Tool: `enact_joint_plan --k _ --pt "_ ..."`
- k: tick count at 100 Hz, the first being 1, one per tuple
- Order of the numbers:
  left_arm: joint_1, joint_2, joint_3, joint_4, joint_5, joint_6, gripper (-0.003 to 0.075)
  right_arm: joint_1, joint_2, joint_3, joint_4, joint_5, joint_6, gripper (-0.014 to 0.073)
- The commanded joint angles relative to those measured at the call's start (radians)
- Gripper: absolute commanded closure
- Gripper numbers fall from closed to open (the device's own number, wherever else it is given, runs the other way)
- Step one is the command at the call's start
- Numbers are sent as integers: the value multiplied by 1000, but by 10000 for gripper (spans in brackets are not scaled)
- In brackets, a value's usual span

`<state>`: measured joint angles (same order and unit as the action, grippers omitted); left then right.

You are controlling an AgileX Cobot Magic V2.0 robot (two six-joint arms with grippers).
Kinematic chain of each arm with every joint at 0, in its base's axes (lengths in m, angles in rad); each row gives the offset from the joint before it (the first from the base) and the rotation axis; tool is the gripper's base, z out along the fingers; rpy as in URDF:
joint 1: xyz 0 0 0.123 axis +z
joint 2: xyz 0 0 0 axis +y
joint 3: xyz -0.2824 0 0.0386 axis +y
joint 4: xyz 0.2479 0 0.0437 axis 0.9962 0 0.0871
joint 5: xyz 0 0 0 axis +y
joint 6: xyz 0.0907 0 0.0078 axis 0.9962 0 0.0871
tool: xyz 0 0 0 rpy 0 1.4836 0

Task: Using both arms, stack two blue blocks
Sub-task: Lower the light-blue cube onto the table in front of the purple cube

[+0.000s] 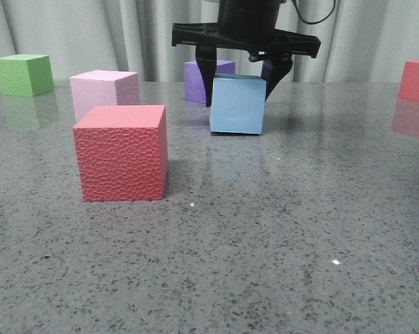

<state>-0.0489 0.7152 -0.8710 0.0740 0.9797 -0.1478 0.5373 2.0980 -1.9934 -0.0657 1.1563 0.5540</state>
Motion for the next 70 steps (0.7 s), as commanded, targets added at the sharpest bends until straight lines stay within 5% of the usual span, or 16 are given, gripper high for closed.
enact_joint_plan --k 1,15,70 --pt "3 3 -35 3 -55 -2 47 0 -44 -29 -15 -26 1 74" --pt "3 3 -35 3 -55 -2 47 0 -44 -29 -15 -25 1 0" --pt "3 3 -35 3 -55 -2 47 0 -63 -124 -15 58 1 1"
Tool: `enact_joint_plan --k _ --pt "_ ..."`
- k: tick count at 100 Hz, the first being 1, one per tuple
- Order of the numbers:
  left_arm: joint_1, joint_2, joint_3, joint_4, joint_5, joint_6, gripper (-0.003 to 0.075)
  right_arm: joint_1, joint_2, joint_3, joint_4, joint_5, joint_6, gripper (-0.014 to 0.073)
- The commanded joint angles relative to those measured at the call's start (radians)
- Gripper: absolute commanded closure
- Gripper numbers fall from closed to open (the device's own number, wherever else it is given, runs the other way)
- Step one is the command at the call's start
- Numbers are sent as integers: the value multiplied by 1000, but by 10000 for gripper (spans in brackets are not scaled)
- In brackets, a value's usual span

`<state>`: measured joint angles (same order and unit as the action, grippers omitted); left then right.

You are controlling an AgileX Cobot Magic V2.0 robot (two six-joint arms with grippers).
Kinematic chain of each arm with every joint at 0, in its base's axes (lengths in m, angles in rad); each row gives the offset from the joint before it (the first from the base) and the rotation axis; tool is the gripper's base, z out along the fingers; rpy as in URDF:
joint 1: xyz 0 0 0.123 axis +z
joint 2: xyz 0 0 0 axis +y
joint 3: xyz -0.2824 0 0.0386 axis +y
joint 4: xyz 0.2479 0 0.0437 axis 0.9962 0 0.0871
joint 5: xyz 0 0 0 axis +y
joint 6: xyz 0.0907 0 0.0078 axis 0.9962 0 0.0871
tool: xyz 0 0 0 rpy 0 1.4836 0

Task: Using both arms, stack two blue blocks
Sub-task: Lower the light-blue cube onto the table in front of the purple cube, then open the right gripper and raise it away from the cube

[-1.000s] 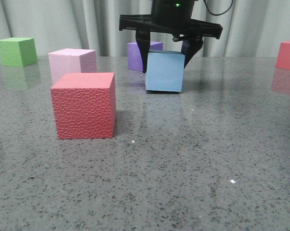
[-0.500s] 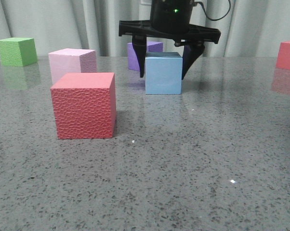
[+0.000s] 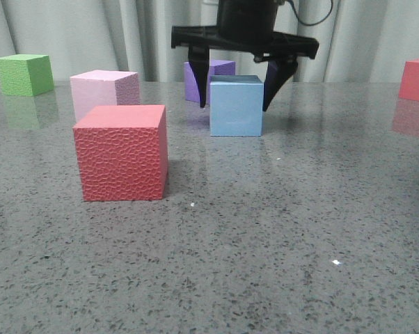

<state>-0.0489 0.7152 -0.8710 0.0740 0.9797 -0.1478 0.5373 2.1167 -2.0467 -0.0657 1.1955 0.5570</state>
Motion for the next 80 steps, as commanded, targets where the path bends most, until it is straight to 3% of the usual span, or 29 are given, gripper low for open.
enact_joint_plan --k 1,36,80 --pt "3 3 -35 3 -55 -2 47 0 -82 -80 -16 26 -2 1" --pt "3 3 -35 3 -55 -2 47 0 -91 -293 -63 119 -82 1" --pt "3 3 -35 3 -55 -2 47 -46 -146 -307 -104 110 -250 1"
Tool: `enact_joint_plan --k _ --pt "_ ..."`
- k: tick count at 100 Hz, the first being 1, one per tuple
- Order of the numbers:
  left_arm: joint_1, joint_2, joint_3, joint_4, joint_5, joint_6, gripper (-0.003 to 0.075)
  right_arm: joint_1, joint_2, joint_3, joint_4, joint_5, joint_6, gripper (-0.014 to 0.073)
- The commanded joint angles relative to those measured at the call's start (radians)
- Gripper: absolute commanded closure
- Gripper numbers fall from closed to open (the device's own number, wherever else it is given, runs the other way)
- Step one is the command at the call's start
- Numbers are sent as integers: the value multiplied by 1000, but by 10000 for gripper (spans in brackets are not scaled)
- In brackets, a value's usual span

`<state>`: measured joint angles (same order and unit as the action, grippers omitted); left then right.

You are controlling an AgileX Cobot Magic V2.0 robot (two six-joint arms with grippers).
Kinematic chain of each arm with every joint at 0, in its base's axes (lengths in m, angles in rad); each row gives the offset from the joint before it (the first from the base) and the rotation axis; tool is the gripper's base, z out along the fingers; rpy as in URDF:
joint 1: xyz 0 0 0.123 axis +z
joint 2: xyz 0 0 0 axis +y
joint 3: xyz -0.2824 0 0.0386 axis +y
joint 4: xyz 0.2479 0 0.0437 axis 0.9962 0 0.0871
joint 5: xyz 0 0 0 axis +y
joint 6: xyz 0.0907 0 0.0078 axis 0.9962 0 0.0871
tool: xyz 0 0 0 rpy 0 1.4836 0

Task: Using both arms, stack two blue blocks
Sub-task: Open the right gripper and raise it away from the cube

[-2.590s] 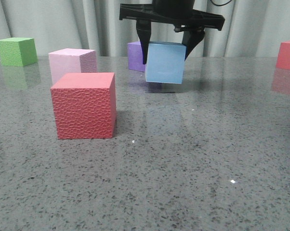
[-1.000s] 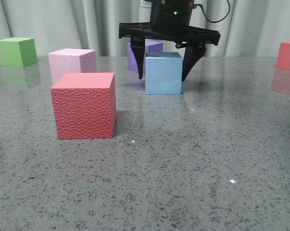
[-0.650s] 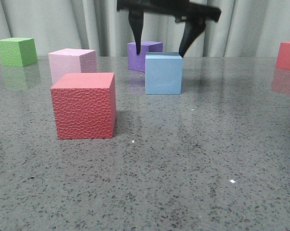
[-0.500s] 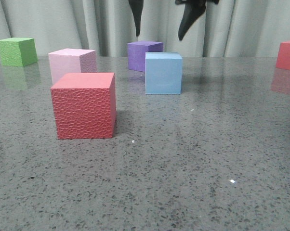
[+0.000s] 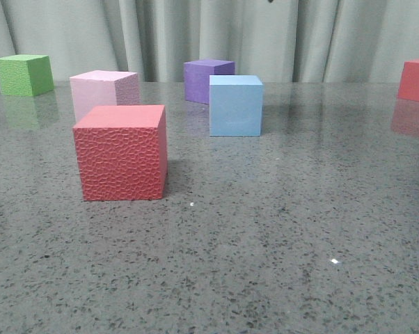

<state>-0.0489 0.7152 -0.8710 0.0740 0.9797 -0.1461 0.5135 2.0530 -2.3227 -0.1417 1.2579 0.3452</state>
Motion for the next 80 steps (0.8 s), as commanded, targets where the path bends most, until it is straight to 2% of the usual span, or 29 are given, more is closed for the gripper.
enact_joint_plan --k 1,51,80 --pt "3 3 -35 3 -55 -3 47 -26 -84 -31 -27 47 -41 1" --pt "3 3 -35 3 -55 -3 47 -223 -188 -21 26 67 -160 1" --pt "3 3 -35 3 -55 -3 47 -330 -314 164 27 42 -219 1"
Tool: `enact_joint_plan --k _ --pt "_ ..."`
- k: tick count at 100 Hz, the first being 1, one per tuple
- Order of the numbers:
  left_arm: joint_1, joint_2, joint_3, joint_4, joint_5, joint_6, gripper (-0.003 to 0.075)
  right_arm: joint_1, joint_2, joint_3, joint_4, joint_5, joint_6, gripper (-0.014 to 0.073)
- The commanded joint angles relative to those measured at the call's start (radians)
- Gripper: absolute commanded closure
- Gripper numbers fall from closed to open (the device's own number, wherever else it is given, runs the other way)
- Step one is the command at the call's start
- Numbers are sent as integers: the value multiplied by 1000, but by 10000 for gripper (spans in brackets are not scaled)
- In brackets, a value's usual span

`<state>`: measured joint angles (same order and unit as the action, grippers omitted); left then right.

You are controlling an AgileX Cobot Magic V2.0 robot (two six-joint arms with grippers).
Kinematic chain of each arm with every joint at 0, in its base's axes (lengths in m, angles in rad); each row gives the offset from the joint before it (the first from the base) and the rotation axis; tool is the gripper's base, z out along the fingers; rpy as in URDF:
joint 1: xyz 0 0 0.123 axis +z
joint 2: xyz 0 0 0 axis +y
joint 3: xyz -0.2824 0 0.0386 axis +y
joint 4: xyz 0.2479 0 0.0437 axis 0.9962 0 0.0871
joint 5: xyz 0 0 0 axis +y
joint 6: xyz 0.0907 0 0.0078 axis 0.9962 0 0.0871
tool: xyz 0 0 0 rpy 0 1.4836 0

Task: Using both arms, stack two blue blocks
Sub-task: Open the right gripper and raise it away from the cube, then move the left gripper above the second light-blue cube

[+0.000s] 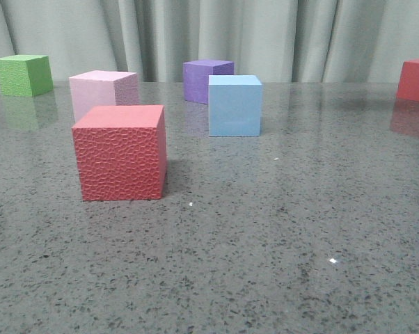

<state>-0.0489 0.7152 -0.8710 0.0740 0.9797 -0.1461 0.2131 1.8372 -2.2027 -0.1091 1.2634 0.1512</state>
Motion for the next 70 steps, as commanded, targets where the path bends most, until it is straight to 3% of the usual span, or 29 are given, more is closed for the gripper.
enact_joint_plan --k 1,46,70 --pt "3 3 -35 3 -55 -3 47 -32 -103 52 -5 30 -27 1" --pt "3 3 -35 3 -55 -3 47 -101 -498 682 -6 -221 -33 1" --pt "3 3 -35 3 -55 -3 47 -103 -705 942 -2 -297 -33 1"
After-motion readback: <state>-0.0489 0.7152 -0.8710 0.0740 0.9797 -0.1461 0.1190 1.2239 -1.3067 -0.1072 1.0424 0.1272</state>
